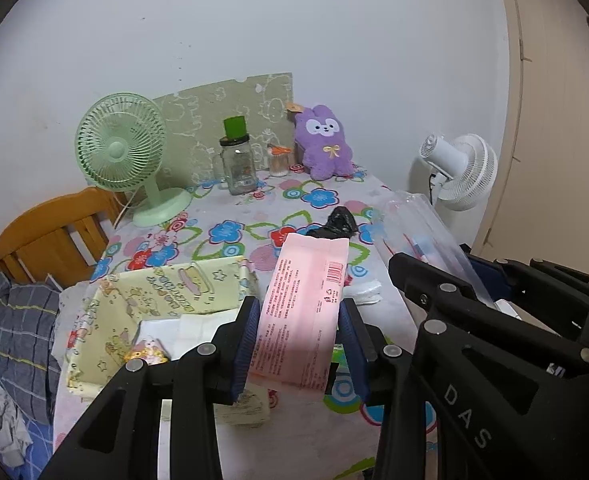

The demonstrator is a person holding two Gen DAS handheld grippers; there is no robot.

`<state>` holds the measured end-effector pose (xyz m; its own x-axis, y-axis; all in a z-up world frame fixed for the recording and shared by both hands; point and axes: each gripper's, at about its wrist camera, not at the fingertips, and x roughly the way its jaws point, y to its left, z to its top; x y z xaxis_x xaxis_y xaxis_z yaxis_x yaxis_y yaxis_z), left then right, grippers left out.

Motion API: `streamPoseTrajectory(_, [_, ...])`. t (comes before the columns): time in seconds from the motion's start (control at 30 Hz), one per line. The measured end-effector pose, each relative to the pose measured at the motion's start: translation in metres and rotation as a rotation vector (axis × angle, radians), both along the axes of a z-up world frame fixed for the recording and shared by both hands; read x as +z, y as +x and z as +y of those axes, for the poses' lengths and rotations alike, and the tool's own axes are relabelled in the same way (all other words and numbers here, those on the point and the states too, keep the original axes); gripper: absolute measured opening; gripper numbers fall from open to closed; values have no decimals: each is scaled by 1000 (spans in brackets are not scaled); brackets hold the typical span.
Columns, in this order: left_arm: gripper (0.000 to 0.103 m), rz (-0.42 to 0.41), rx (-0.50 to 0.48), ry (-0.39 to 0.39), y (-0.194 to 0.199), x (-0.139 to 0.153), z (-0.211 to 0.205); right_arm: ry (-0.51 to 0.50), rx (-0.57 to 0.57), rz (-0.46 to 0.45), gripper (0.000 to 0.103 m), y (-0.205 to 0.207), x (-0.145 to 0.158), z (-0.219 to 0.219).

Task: Organize soft objects
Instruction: 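Carry the plastic bag with the right tool while the left tool carries the pink packet to the yellow box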

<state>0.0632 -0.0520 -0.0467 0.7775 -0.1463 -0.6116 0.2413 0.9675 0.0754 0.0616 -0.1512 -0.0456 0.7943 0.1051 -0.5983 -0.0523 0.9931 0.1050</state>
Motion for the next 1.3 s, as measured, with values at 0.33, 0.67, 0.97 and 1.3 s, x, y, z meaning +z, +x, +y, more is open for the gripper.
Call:
streamPoseTrajectory(0.33, [41,-9,40,3,10,3,26,-1,38,-8,26,12,5,27])
streamPoseTrajectory(0.67, [41,7,82,4,28,-3,54,12,94,5,26,33,-1,56])
streamPoseTrajectory(0.97, [42,28,112,19,44,-13,77,24,142,22,26,51,-12,79])
streamPoseTrajectory(1.3, [42,69,146,26,64,-27,99,31,183,60,26,72,-27,103])
